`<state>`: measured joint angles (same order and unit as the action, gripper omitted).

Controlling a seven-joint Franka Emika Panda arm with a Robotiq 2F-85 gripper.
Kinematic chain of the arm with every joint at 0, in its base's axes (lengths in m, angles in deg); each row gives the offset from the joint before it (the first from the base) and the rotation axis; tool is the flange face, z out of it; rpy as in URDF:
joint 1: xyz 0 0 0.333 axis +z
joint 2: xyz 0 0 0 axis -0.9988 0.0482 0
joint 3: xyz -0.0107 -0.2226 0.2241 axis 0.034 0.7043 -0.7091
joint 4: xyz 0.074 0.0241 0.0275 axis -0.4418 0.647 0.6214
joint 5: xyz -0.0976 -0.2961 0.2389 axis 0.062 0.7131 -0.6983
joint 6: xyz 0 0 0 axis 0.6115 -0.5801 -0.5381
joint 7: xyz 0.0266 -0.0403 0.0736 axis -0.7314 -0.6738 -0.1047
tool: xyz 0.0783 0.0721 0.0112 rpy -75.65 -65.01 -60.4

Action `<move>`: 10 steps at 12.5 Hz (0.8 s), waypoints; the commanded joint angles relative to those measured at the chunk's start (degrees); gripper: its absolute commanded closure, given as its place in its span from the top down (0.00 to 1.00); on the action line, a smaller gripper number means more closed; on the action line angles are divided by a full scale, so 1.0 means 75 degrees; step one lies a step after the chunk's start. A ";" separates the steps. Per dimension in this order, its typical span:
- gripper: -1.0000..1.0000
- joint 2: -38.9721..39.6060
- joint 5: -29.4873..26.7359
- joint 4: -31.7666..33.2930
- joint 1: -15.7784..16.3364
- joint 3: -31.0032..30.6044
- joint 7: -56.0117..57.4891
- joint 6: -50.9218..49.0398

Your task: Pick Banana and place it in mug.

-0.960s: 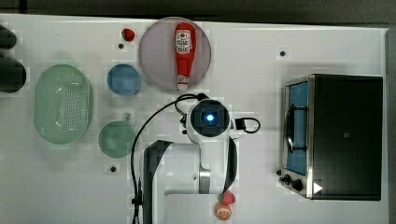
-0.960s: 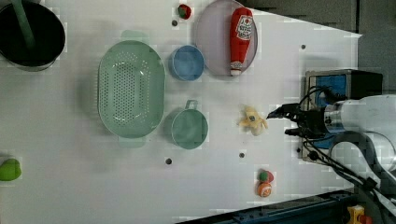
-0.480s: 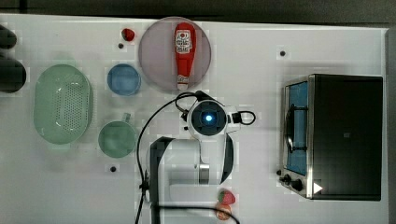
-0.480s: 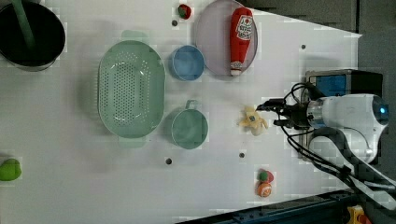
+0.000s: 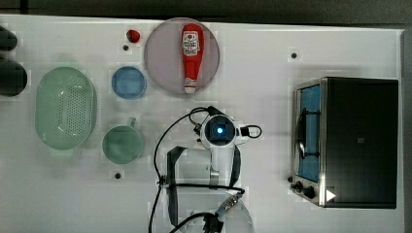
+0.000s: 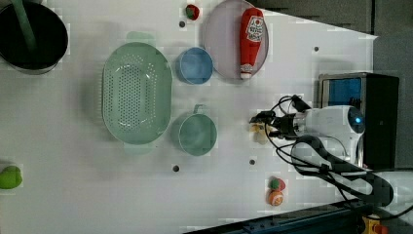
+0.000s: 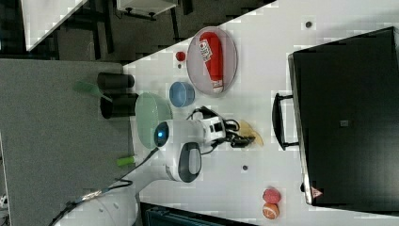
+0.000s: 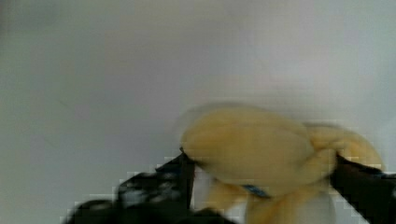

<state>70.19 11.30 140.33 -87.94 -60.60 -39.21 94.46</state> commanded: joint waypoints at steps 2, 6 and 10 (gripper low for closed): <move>0.59 -0.0312 0.0042 -0.0047 -0.0105 -0.0039 0.0306 0.0241; 0.37 -0.0452 0.0042 -0.0031 -0.0105 -0.0037 0.0306 0.0286; 0.37 -0.1651 0.0042 0.0016 -0.0108 0.0017 0.0306 -0.0338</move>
<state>62.79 12.13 142.57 -88.18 -60.72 -38.35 90.43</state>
